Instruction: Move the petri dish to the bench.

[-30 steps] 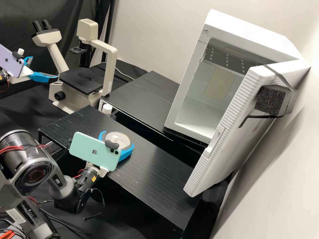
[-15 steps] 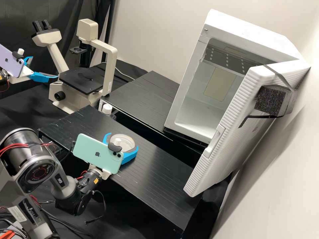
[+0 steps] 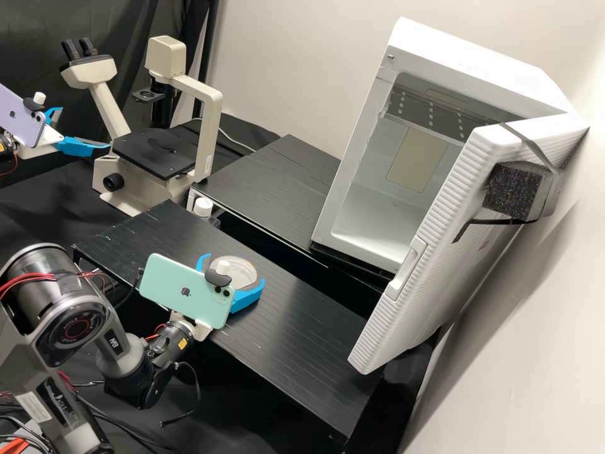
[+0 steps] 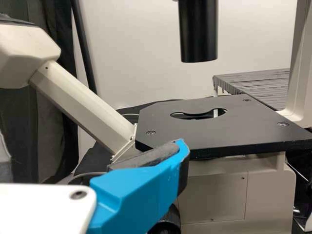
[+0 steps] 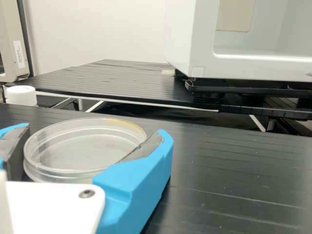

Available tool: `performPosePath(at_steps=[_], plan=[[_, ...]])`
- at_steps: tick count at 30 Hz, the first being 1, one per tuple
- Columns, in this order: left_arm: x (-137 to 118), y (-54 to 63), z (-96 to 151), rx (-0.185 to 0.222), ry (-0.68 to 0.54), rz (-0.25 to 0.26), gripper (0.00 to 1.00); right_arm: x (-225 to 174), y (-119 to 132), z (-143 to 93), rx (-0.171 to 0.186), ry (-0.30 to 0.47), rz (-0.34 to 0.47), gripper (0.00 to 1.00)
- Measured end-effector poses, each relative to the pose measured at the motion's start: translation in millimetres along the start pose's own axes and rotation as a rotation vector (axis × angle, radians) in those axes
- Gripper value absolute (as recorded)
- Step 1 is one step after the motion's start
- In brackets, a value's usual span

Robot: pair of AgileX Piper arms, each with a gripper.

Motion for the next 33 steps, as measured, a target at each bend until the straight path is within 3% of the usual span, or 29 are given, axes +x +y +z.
performPosePath(at_steps=[8,14,20,23,27,31,33], plan=[[0.0,0.0,0.0,0.000,0.000,0.000,1.00,-1.1,2.4,-3.3,-0.005,0.012,0.018,1.00],[0.0,0.0,0.0,0.000,0.000,0.000,1.00,-6.3,12.1,-9.9,-0.026,0.037,0.078,1.00],[0.0,0.0,0.0,0.000,0.000,0.000,1.00,-14.4,21.4,-30.2,-0.011,0.133,0.158,1.00],[0.0,0.0,0.0,0.000,0.000,0.000,1.00,-15.9,17.0,-46.9,-0.028,0.207,0.171,1.00],[0.0,0.0,0.0,0.000,0.000,0.000,1.00,-18.3,7.2,-67.2,-0.004,0.279,0.180,1.00],[0.0,0.0,0.0,0.000,0.000,0.000,1.00,-19.6,-0.3,-75.4,0.016,0.325,0.136,1.00],[0.0,0.0,0.0,0.000,0.000,0.000,1.00,-20.2,-3.2,-78.3,0.044,0.344,0.113,1.00]])
